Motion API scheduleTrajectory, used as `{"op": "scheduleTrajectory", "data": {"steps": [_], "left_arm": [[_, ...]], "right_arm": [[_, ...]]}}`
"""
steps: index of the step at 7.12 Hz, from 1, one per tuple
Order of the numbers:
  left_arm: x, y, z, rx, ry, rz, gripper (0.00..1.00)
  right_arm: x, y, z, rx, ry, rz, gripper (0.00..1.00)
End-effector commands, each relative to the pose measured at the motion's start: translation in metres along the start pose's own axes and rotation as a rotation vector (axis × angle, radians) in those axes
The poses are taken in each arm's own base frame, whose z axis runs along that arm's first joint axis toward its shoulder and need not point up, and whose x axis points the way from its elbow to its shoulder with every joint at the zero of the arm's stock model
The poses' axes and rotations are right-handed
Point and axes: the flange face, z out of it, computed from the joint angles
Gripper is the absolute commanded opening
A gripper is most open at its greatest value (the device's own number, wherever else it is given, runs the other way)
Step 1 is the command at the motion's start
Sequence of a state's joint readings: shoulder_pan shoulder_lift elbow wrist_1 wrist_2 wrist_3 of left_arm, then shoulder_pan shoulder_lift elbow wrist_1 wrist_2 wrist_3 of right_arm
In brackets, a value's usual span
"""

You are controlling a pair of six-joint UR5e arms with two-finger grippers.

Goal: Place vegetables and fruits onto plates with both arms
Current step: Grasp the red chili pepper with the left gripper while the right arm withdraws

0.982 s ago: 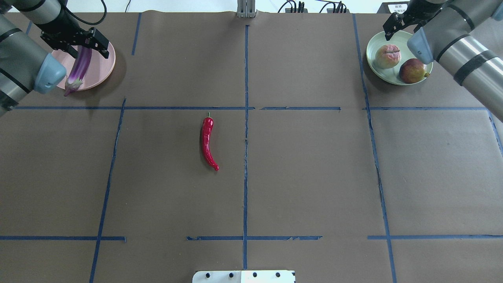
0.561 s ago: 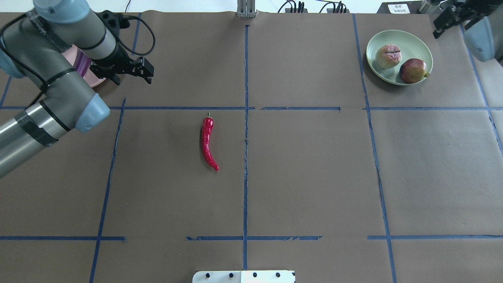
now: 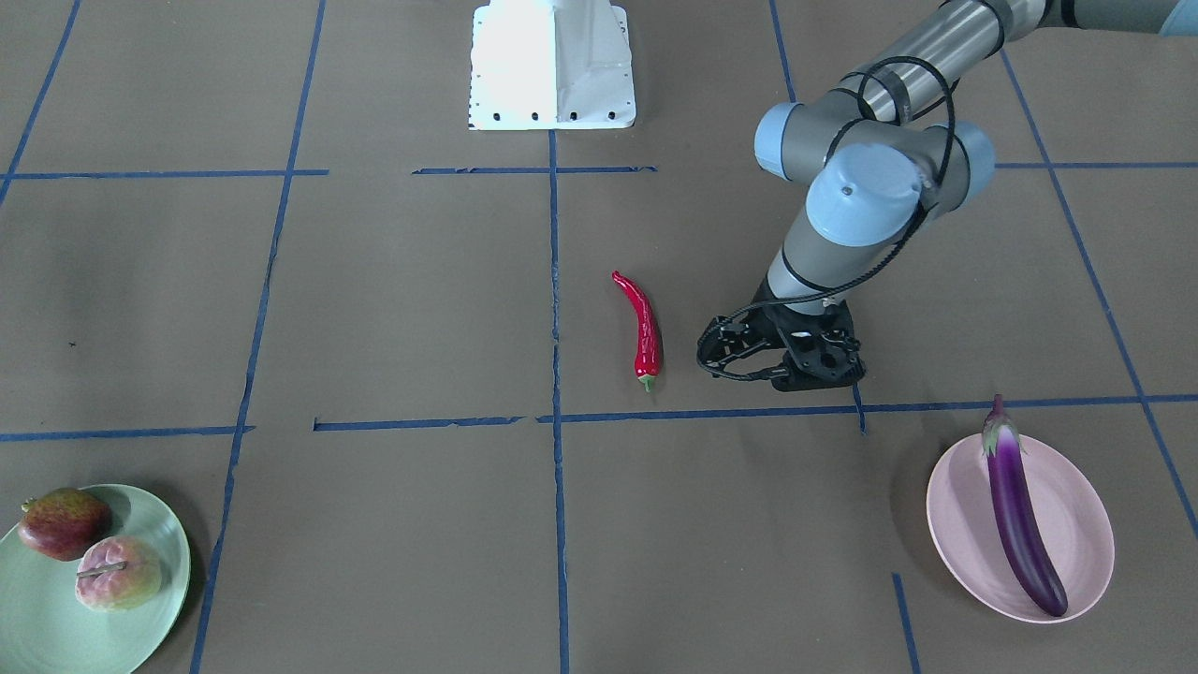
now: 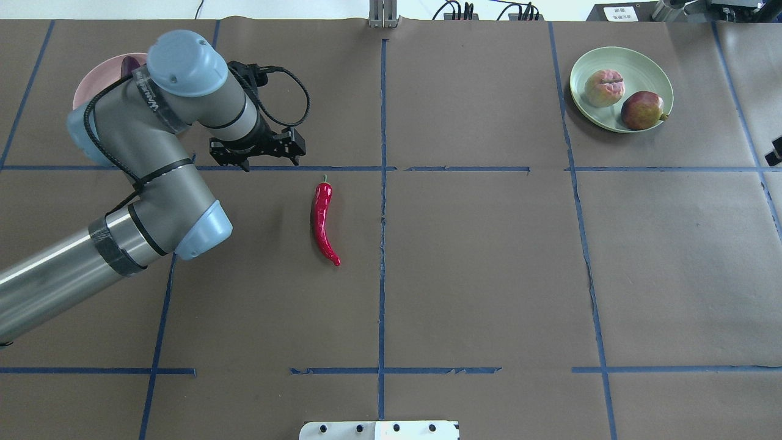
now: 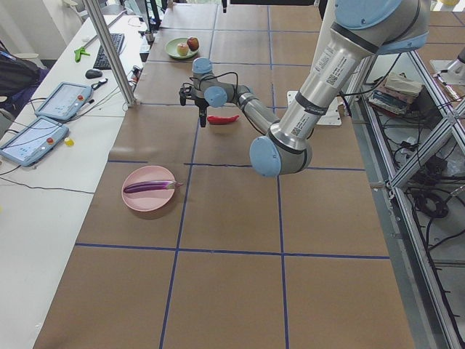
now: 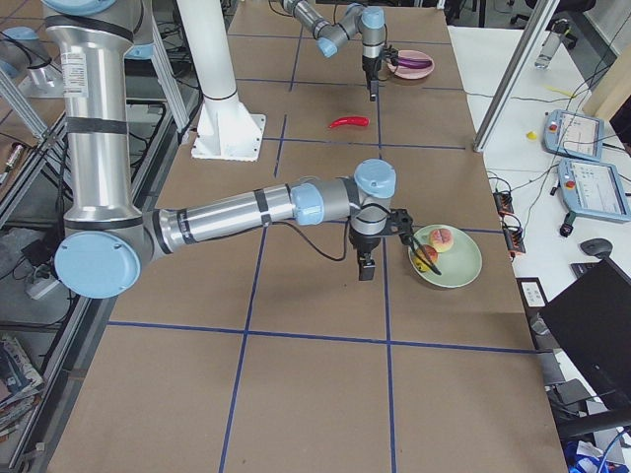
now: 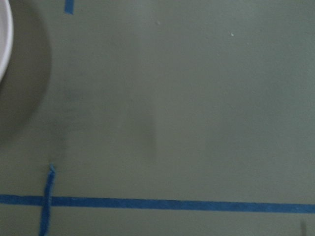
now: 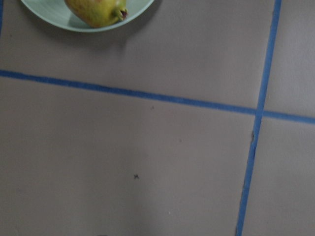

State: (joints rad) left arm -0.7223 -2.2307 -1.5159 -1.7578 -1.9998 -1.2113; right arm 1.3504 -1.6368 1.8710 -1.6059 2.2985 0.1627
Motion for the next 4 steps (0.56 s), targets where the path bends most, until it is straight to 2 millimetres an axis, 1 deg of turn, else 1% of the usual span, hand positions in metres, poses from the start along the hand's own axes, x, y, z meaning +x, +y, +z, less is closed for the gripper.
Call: {"op": "scheduleTrajectory", "data": {"steps": [1,2,3,4], "left_arm": [[0.033,0.053,0.033,0.016,-0.034,0.005,0.97],[0.041,0.072,0.046,0.010,-0.043,-0.009,0.89],[0.049,0.088,0.053,-0.005,-0.044,-0.005,0.80],[0.057,0.104,0.061,0.017,-0.053,0.015,0.65]], "right_arm": [[0.028,0.065,0.019,-0.013,-0.013,0.017,1.00],[0.028,0.065,0.018,-0.012,-0.017,0.017,1.00],[0.028,0.065,0.019,-0.014,-0.017,0.017,1.00],[0.028,0.065,0.019,-0.014,-0.017,0.017,1.00]]}}
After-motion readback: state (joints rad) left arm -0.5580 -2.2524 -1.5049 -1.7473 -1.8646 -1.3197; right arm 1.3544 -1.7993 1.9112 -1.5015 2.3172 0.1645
